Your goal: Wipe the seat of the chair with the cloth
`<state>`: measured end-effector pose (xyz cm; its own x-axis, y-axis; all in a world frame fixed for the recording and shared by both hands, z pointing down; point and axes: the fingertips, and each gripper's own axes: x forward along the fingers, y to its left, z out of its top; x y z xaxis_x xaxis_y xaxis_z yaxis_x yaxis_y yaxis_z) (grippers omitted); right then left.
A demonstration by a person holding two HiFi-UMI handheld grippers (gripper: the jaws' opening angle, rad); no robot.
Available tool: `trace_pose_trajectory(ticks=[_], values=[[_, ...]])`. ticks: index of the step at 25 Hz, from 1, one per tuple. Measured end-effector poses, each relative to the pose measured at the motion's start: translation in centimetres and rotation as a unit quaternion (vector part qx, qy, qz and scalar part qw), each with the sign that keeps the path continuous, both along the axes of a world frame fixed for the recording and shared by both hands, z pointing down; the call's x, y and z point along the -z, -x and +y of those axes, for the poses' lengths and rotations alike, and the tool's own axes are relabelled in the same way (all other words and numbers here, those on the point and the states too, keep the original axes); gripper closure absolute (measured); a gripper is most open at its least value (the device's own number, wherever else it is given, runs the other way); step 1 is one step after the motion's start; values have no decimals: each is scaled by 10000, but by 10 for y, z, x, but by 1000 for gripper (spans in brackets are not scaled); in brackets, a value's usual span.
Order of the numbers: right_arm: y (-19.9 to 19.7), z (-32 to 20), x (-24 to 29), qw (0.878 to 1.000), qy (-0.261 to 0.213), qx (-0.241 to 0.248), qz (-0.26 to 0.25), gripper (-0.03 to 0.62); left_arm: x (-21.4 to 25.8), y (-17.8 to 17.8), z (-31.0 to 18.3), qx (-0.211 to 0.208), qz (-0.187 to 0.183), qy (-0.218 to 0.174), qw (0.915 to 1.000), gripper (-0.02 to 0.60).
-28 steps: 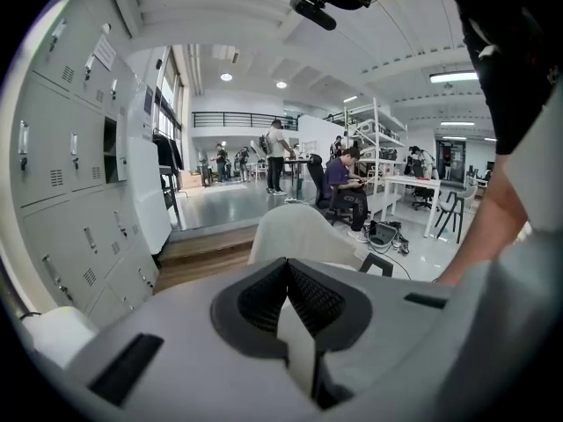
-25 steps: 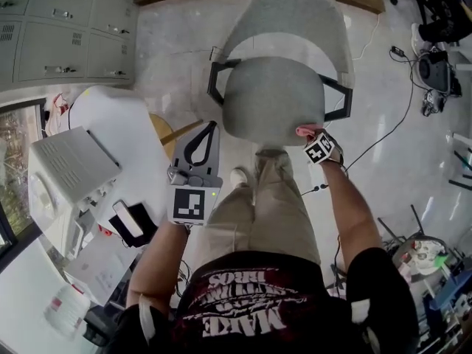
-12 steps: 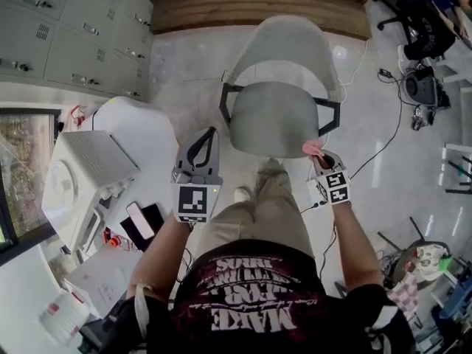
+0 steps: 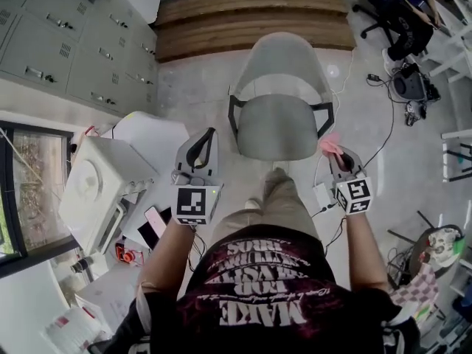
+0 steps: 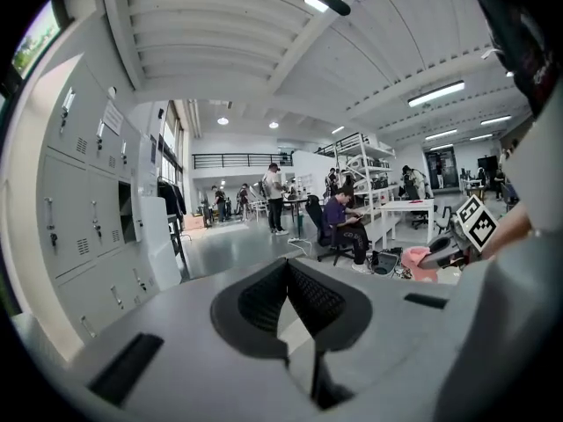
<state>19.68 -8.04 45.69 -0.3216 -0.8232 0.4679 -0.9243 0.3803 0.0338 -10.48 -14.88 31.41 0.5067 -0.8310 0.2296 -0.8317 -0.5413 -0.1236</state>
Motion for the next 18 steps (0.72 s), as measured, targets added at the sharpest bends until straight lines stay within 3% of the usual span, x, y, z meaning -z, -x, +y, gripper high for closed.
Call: trace_pose_trajectory(ticks=[10,18], values=[[37,52,146,9921,-1210,-250,-205,566,48,39,60,8,333,-290,9990,575],[35,100,184,9904,-1375,-143,44,566,68,23,100,-25,463,-415,9981,575]])
